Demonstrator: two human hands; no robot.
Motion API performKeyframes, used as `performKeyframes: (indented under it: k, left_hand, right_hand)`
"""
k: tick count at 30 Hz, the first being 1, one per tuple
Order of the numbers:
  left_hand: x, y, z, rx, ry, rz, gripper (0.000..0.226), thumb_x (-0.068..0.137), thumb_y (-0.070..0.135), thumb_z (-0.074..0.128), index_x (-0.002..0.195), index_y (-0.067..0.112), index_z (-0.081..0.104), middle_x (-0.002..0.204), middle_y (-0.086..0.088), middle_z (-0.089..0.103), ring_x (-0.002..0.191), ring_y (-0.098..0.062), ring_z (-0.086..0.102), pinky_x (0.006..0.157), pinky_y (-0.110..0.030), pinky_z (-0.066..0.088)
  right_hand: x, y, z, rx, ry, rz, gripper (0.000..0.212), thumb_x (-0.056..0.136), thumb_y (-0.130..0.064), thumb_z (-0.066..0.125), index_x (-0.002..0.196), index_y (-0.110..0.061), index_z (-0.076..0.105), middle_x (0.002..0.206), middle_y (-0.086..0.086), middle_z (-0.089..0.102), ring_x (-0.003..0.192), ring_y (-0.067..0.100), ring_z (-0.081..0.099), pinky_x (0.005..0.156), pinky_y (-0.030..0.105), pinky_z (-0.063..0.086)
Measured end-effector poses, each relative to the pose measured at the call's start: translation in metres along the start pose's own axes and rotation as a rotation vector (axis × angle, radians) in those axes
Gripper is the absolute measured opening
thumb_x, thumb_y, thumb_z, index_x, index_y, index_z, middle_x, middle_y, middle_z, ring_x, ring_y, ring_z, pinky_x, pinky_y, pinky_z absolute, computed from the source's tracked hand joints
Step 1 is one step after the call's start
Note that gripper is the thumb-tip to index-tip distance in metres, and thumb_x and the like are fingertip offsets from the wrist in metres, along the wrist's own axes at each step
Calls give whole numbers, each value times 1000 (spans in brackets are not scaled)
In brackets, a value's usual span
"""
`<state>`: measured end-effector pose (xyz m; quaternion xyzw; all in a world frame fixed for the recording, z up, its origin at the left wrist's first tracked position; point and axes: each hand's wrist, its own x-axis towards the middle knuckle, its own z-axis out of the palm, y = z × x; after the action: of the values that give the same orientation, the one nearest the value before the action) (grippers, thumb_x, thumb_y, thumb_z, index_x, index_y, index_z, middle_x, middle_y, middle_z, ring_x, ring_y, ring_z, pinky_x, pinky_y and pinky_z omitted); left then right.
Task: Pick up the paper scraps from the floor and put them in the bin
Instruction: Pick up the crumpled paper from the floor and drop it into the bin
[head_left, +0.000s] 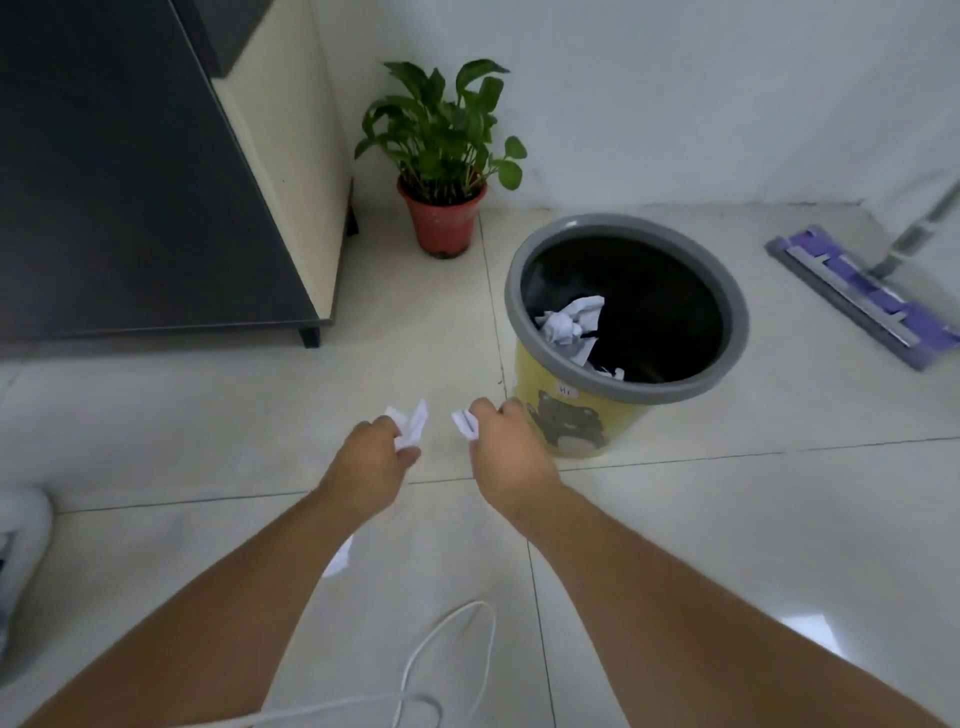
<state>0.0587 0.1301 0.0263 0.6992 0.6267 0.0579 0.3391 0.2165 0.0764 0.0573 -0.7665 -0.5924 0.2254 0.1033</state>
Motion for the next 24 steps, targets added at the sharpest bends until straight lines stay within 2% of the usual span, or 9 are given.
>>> performKeyframes:
  k: [4, 6, 8, 11, 13, 15, 19, 21, 24]
  left_hand:
    - [9, 74, -64, -44, 99, 115, 16, 90, 20, 60, 88, 5, 56, 97, -17, 64, 80, -32, 63, 70, -38, 55]
    - [8, 116, -89, -68, 130, 169, 18, 90, 21, 58, 92, 3, 58, 98, -17, 64, 86, -35, 64, 78, -48, 58]
    - [5, 156, -106, -89, 159, 195, 22, 89, 21, 54, 96, 1, 58, 100, -19, 64, 89, -38, 64, 79, -52, 59]
    - [-2, 214, -115, -117, 174, 252, 21, 89, 23, 47, 92, 4, 57, 97, -21, 64, 89, -39, 64, 79, -50, 59]
    - [-8, 250, -115, -115, 186, 321, 22, 90, 22, 44, 83, 5, 55, 86, -18, 64, 83, -38, 62, 71, -43, 57]
    - [-14, 282, -114, -137, 198, 379, 22, 89, 22, 43, 76, 7, 53, 76, -11, 60, 71, -32, 58, 63, -40, 51]
    - [-18, 332, -109, -245, 199, 497, 16, 87, 16, 47, 73, 12, 40, 61, 0, 43, 54, -18, 41, 53, -32, 36]
    - [-18, 343, -105, -268, 222, 514, 15, 89, 15, 48, 76, 11, 42, 61, 3, 42, 52, -13, 39, 50, -30, 29]
    - [-15, 347, -96, -287, 239, 517, 18, 91, 15, 48, 73, 12, 45, 65, 3, 45, 54, -11, 41, 50, -29, 30]
  right_hand:
    - [11, -19, -75, -48, 198, -117, 28, 91, -6, 54, 117, -16, 48, 114, 11, 50, 93, 27, 52, 73, 35, 47]
    - [9, -20, -114, -66, 285, -153, 28, 91, -7, 50, 119, -13, 50, 118, 12, 49, 93, 27, 47, 71, 34, 45]
    - [4, -15, -154, 70, 364, -117, 28, 93, -11, 46, 121, -10, 50, 120, 17, 49, 91, 31, 50, 76, 40, 49]
    - [-4, 2, -203, 123, 438, -54, 28, 95, -13, 45, 123, -11, 50, 121, 17, 50, 99, 35, 57, 77, 39, 48]
    - [-10, 19, -230, 117, 472, -4, 27, 95, -11, 47, 123, -13, 49, 120, 15, 49, 93, 32, 58, 74, 36, 46]
    - [-15, 37, -251, 86, 513, 66, 29, 95, -8, 51, 123, -15, 48, 118, 14, 48, 84, 27, 56, 74, 34, 48]
    - [-25, 62, -274, 82, 547, 116, 29, 95, -7, 49, 123, -12, 47, 119, 16, 46, 90, 31, 57, 79, 38, 51]
    - [-25, 68, -280, 87, 549, 124, 31, 94, -7, 50, 124, -13, 47, 120, 15, 46, 90, 29, 58, 79, 36, 52]
    - [-21, 71, -281, 92, 558, 125, 34, 94, -8, 52, 126, -14, 46, 121, 14, 47, 89, 26, 58, 76, 32, 51]
